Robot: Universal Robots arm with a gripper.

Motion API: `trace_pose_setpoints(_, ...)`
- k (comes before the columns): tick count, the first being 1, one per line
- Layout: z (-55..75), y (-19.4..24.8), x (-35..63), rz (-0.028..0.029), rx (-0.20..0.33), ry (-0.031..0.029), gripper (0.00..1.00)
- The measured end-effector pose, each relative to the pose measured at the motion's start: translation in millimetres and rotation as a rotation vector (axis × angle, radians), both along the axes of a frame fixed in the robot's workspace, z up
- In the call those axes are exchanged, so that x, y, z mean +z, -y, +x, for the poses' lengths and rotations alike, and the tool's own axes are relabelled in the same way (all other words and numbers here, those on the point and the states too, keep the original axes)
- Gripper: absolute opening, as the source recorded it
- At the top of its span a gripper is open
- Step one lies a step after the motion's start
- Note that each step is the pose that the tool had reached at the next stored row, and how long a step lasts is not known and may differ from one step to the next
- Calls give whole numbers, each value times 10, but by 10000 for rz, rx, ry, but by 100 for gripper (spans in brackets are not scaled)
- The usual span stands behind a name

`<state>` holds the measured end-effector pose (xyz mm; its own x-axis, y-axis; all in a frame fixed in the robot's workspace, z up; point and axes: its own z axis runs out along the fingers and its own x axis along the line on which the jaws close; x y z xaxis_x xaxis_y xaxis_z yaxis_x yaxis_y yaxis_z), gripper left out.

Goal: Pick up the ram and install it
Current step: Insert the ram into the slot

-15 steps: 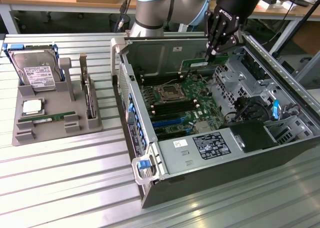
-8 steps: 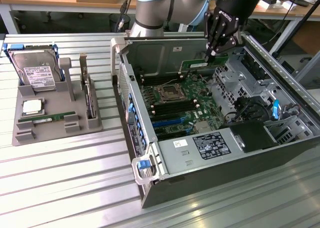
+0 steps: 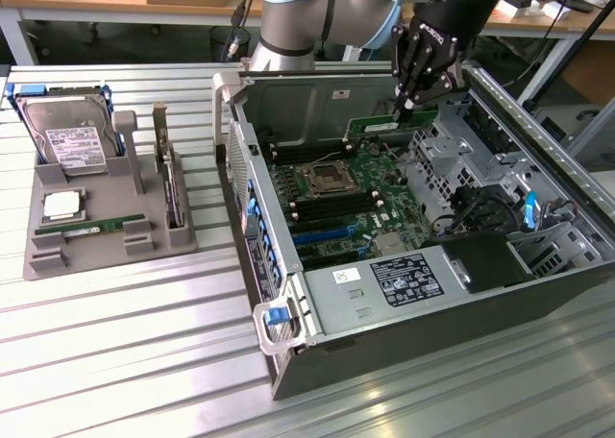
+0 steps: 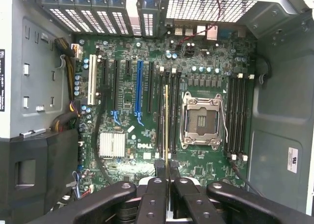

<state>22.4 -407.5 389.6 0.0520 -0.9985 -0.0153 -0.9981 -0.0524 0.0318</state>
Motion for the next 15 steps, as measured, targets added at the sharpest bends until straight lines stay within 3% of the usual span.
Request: trace_pose_setpoints(15, 0, 0, -48, 1, 0, 0, 12)
